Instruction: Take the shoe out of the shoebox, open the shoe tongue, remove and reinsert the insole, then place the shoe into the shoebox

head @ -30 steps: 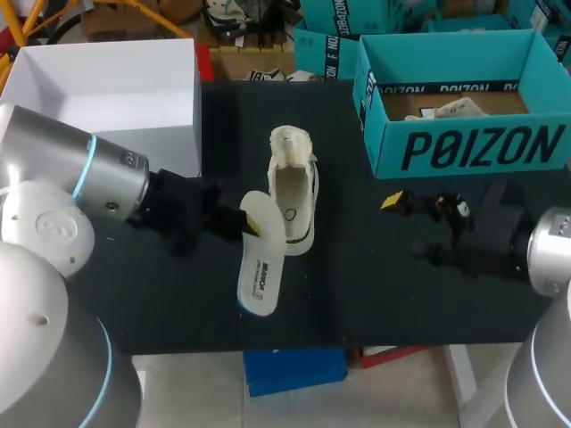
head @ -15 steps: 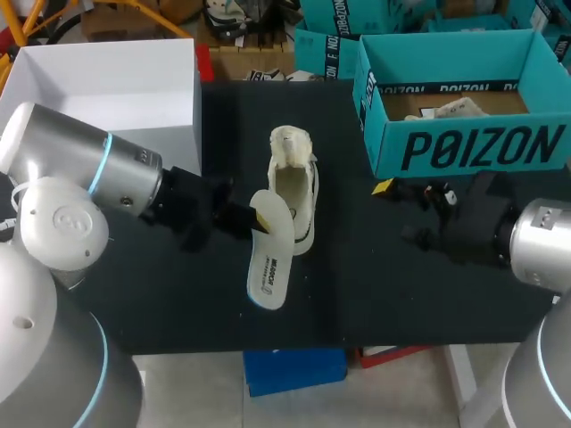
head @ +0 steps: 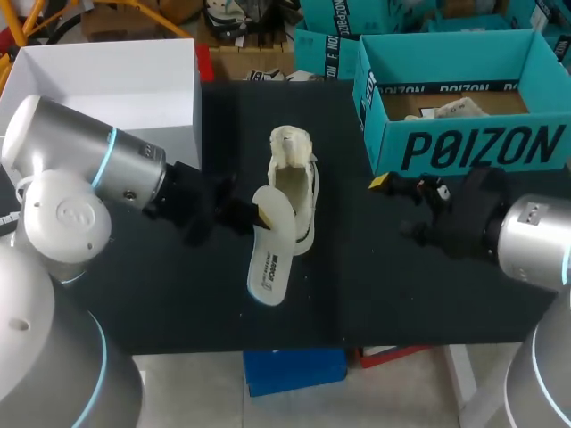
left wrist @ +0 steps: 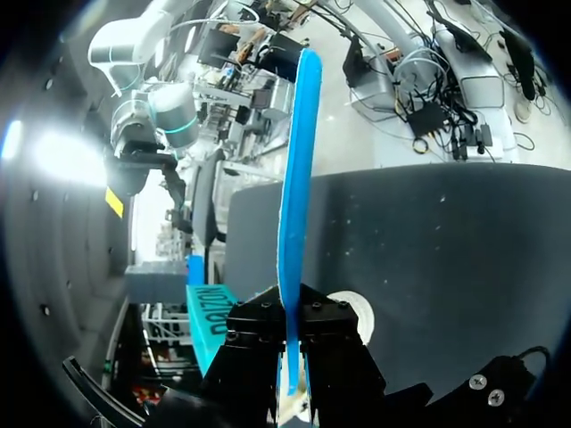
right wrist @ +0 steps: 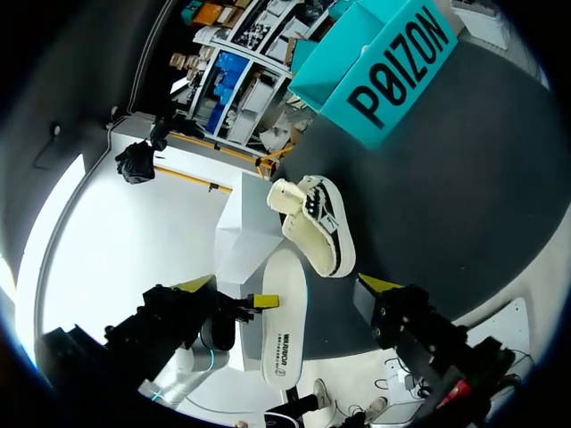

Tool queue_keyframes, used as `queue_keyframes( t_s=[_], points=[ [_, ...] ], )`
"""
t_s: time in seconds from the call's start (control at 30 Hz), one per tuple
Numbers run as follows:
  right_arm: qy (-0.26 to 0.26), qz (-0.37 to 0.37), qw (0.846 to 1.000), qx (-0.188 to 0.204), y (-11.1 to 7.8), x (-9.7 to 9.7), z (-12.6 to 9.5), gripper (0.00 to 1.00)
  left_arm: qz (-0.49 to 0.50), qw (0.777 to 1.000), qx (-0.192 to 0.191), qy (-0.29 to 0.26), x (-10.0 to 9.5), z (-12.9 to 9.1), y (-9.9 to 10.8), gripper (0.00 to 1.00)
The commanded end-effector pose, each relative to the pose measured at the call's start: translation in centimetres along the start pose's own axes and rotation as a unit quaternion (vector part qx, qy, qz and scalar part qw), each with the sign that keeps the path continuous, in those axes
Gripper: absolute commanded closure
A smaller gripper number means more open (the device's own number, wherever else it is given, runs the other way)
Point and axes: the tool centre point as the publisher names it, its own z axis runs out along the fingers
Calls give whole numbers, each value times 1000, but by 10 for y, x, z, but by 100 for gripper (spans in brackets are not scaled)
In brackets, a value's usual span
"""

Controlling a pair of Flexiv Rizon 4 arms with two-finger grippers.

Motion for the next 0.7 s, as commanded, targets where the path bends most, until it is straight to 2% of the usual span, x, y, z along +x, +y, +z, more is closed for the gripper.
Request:
queue_keyframes(
  t_s=[0.03, 0.47, 0.7],
  points=[
    [34, 0, 996, 88, 3, -7, -18, 0, 0, 1000, 20, 23, -5, 9, 18, 100],
    [34, 0, 996, 88, 3, -7, -18, 0, -7, 998, 39, 54, 3, 29, 51, 100],
    [34, 0, 996, 88, 3, -7, -18, 0, -14, 997, 47, 57, 8, 40, 60, 100]
  ],
)
